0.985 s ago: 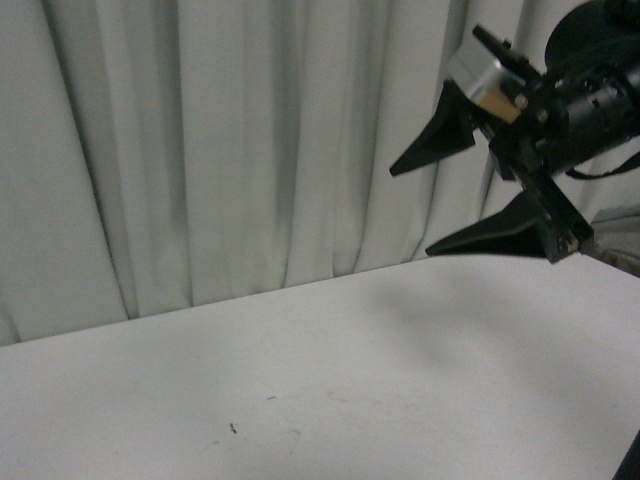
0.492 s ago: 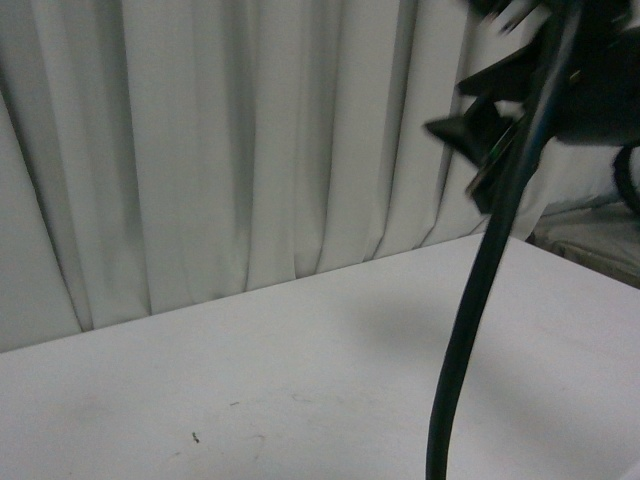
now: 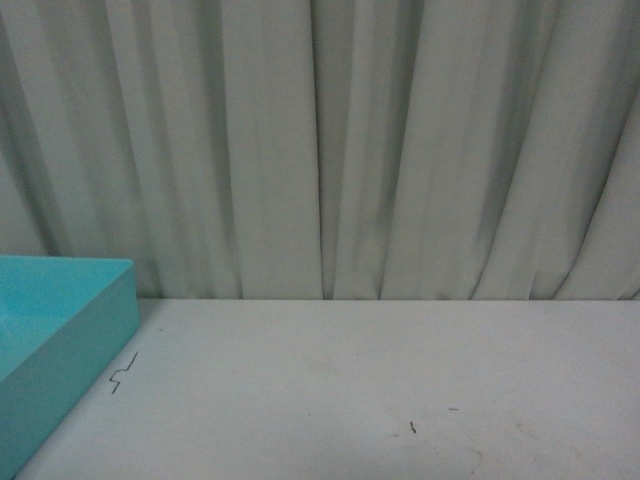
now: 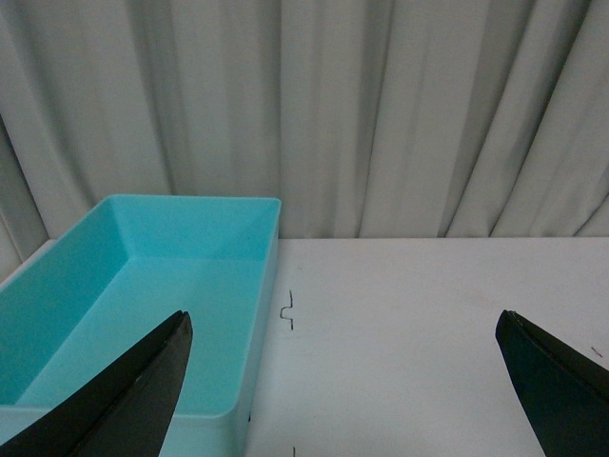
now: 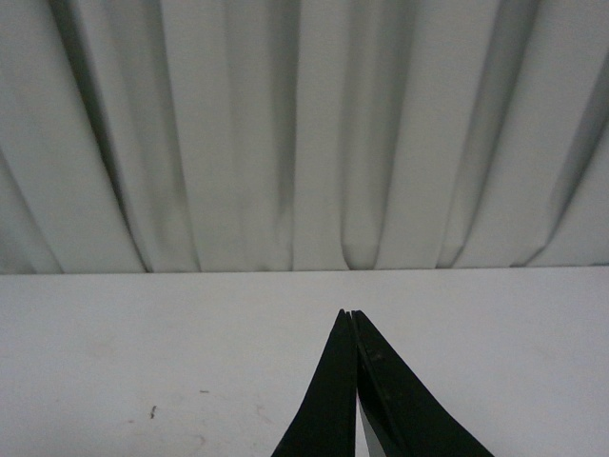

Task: Wind up and store yellow beetle toy

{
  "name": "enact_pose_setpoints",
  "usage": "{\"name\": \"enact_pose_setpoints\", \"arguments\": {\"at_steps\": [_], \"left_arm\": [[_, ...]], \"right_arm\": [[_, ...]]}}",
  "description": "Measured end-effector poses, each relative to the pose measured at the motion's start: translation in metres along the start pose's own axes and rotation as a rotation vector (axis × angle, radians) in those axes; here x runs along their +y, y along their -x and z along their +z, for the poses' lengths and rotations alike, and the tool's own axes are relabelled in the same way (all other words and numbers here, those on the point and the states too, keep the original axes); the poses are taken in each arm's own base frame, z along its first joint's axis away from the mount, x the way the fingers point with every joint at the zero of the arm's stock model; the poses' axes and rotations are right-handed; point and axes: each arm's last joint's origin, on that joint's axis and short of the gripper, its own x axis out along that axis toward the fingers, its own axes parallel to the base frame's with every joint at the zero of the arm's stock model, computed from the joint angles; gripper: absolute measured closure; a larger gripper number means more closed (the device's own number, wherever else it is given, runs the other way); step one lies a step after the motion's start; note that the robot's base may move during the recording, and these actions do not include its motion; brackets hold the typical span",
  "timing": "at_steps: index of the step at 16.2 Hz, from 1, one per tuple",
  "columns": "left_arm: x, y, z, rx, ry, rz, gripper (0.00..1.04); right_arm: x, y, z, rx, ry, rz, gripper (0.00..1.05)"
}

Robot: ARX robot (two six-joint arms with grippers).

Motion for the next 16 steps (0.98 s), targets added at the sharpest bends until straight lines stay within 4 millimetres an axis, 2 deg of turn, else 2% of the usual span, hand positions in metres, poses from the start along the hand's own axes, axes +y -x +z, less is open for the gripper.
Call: {"name": "enact_pose_setpoints", "arguments": {"at_steps": [5,11,16], "left_arm": [[0.000,0.000,0.000,0.000,0.000,0.000,0.07],[0.000,0.000,0.000,0.000,0.000,0.000,0.07],[0.000,0.000,0.000,0.000,0.000,0.000,0.07]], "right_arm": [[0.000,0.025,-0.024,0.010,-0.005,-0.013,1.03],[0.001,0.036,-0.037,0.008,-0.007,-0.014,1.03],[0.001,0.044,-0.036,-0.008,-0.007,-0.015,1.03]]}}
